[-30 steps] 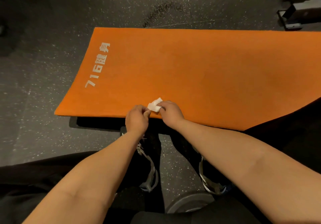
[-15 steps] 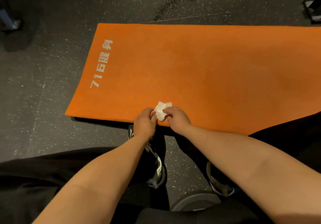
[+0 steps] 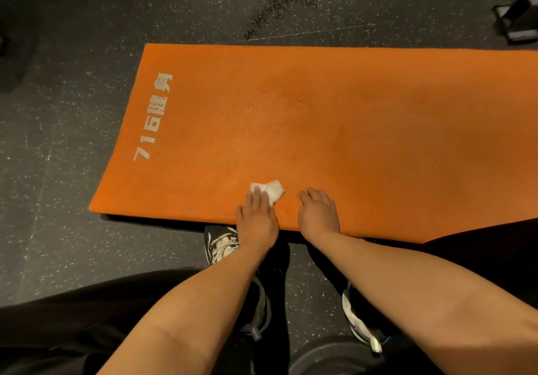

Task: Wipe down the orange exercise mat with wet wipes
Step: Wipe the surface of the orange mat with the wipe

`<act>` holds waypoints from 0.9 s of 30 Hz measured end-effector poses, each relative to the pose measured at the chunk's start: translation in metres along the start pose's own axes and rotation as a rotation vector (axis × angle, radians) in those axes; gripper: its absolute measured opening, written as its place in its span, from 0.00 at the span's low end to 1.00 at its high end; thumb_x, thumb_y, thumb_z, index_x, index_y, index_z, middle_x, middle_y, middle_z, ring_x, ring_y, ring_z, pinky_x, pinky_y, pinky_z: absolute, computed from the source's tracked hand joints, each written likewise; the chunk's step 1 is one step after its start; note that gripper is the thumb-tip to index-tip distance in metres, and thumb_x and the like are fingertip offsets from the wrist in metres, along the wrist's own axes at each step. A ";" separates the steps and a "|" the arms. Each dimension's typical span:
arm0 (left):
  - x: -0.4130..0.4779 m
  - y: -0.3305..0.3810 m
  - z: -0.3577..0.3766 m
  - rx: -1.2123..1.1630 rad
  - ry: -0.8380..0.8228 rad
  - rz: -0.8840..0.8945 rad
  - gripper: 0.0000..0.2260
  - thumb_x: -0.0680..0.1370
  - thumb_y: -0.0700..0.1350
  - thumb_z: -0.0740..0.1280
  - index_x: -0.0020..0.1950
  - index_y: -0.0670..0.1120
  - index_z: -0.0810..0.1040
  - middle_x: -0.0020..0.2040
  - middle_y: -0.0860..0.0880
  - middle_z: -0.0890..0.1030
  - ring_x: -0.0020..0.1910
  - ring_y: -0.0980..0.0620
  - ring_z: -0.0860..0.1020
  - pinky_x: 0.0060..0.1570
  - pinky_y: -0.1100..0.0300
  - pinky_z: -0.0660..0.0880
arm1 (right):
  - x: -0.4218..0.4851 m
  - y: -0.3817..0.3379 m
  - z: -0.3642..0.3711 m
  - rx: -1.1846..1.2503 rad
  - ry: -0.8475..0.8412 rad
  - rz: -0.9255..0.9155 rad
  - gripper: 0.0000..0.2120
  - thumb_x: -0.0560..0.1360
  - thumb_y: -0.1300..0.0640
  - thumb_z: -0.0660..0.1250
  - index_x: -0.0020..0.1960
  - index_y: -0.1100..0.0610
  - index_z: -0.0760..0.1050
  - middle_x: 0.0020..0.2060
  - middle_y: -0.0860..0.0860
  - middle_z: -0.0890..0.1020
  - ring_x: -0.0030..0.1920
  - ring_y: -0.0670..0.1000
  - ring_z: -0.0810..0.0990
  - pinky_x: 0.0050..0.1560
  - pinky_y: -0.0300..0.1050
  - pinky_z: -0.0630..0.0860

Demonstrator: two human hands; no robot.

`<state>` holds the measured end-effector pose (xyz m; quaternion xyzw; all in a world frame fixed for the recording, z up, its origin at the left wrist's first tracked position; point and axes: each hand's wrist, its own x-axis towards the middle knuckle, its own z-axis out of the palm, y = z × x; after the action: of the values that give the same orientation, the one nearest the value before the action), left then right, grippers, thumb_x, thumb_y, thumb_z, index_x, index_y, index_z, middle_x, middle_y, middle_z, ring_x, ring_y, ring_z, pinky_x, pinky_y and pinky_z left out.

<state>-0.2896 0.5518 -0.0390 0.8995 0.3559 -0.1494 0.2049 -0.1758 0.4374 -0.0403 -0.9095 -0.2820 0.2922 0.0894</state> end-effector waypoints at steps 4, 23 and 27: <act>0.020 -0.012 -0.002 -0.005 0.011 -0.107 0.23 0.86 0.48 0.49 0.81 0.45 0.55 0.83 0.47 0.49 0.81 0.47 0.47 0.78 0.42 0.49 | 0.005 0.002 0.003 0.009 -0.029 -0.002 0.25 0.85 0.57 0.53 0.81 0.51 0.58 0.81 0.51 0.57 0.81 0.54 0.52 0.79 0.50 0.49; 0.020 0.012 -0.004 -0.048 -0.133 -0.119 0.25 0.86 0.52 0.44 0.83 0.49 0.48 0.83 0.49 0.44 0.81 0.50 0.42 0.76 0.38 0.40 | -0.004 0.018 -0.004 0.131 -0.011 -0.031 0.26 0.83 0.62 0.55 0.80 0.53 0.60 0.81 0.53 0.56 0.81 0.54 0.50 0.80 0.50 0.51; -0.006 0.045 0.012 -0.052 -0.186 0.095 0.24 0.86 0.54 0.43 0.83 0.52 0.46 0.83 0.52 0.43 0.81 0.53 0.41 0.76 0.39 0.36 | -0.017 0.027 -0.006 0.032 0.088 0.063 0.24 0.83 0.56 0.55 0.80 0.50 0.61 0.81 0.53 0.56 0.81 0.55 0.49 0.80 0.54 0.47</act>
<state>-0.2637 0.5127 -0.0350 0.8919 0.2961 -0.2130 0.2674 -0.1715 0.4052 -0.0361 -0.9282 -0.2444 0.2592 0.1070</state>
